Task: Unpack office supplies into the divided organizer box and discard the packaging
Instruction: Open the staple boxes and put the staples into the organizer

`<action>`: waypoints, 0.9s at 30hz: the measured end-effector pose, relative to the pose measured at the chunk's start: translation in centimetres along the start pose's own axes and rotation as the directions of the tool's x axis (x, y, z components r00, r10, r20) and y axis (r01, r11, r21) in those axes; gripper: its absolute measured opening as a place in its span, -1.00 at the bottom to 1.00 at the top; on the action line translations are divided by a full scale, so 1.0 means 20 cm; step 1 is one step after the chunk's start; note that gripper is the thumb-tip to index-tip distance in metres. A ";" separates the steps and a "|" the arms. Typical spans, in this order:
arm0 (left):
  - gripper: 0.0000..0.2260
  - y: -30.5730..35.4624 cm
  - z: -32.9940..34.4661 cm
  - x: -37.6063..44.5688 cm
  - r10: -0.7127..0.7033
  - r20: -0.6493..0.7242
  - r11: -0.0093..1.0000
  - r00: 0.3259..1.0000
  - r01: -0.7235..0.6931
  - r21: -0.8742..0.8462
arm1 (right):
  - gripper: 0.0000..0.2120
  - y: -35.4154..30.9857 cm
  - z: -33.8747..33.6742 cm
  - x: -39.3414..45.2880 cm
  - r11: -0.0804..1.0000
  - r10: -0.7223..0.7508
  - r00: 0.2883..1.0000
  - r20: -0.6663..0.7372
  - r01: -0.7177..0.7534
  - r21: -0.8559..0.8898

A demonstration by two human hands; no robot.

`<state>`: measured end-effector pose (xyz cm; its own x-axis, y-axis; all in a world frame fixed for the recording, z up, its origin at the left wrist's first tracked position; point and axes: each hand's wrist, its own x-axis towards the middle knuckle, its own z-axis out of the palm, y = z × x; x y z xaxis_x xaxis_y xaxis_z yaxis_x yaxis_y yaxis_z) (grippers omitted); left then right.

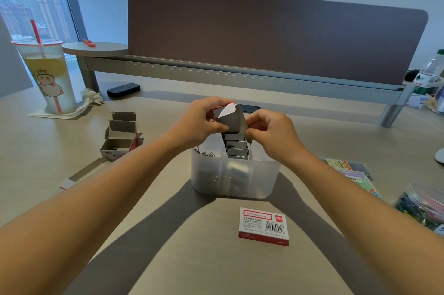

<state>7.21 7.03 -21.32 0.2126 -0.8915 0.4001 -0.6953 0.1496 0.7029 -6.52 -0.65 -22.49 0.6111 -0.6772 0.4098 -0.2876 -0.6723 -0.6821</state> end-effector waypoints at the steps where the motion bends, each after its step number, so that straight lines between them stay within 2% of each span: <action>1: -0.57 0.00 0.00 0.00 0.002 -0.001 1.000 1.000 -0.002 0.006 | -0.86 0.00 0.00 0.00 1.000 -0.008 1.000 -0.010 0.009 0.005; 11: -0.53 0.03 -0.06 -0.01 0.023 -0.037 0.995 0.999 -0.020 0.095 | -0.86 -0.04 0.01 0.03 0.999 -0.047 0.997 -0.064 0.049 0.023; 19: -0.53 0.05 -0.06 0.00 0.052 -0.083 0.993 0.995 -0.043 0.111 | -0.85 -0.05 -0.01 0.06 0.996 -0.072 0.990 -0.118 0.076 0.035; 23: -0.52 0.07 -0.08 0.00 0.061 -0.102 0.994 0.993 -0.051 0.098 | -0.82 -0.08 -0.01 0.08 0.993 -0.043 0.987 -0.157 0.059 0.098; 27: -0.48 0.08 -0.09 -0.02 0.032 -0.100 0.995 0.994 -0.023 0.092 | -0.79 -0.11 -0.01 0.09 0.993 -0.036 0.988 -0.149 0.053 0.109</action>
<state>7.35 8.51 -19.34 0.2577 -0.8391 0.4791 -0.7605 0.1297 0.6363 -5.02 -0.49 -20.09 0.5042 -0.6893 0.5202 -0.1726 -0.6707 -0.7214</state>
